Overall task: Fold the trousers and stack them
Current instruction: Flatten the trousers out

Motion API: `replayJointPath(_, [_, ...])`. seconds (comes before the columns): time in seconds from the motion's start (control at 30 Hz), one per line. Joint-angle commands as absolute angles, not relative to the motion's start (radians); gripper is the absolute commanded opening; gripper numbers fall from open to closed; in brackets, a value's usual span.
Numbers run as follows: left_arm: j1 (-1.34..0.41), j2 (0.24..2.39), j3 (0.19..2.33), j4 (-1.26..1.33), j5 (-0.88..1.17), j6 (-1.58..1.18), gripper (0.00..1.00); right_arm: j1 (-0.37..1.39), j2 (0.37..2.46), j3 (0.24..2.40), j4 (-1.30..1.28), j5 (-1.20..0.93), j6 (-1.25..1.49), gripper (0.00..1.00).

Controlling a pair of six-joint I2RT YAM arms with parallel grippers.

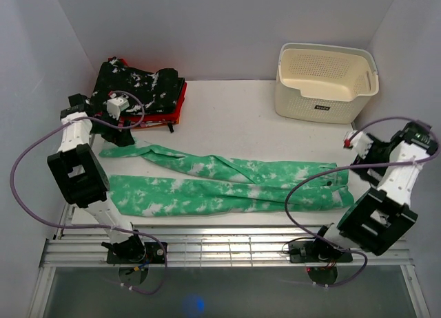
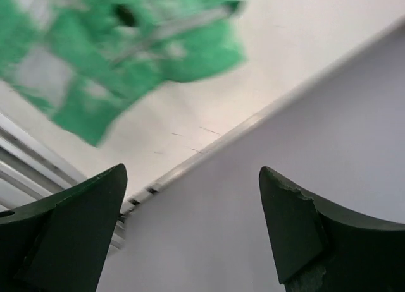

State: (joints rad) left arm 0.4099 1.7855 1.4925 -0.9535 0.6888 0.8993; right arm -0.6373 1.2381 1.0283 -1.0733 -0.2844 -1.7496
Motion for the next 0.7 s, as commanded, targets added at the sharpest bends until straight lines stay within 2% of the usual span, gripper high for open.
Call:
replayJointPath(0.0, [0.373,1.836,1.545,-0.911,0.652,0.819,0.94,-0.649,1.442,1.430,-1.228,-0.455,-1.540,0.90])
replayJointPath(0.03, [0.351,1.845,1.543,-0.891,0.649,0.812,0.94,-0.647,1.491,1.510,-1.309,-0.513,-1.504,0.90])
replayJointPath(0.1, [0.327,1.864,1.536,-0.879,0.647,0.801,0.93,-0.632,1.589,1.644,-1.308,-0.547,-1.343,0.90])
replayJointPath(0.2, [0.261,1.868,1.497,-0.839,0.627,0.776,0.92,-0.525,1.679,1.680,-1.287,-0.542,-1.170,0.92])
replayJointPath(0.33, [0.184,1.865,1.451,-0.781,0.606,0.732,0.92,-0.417,1.752,1.585,-1.188,-0.463,-0.990,0.93])
replayJointPath(0.5, [0.144,1.884,1.415,-0.770,0.592,0.724,0.94,-0.359,1.808,1.457,-1.089,-0.352,-0.954,0.94])
replayJointPath(0.67, [0.101,1.858,1.324,-0.730,0.574,0.735,0.95,-0.318,1.833,1.352,-1.084,-0.325,-0.982,0.93])
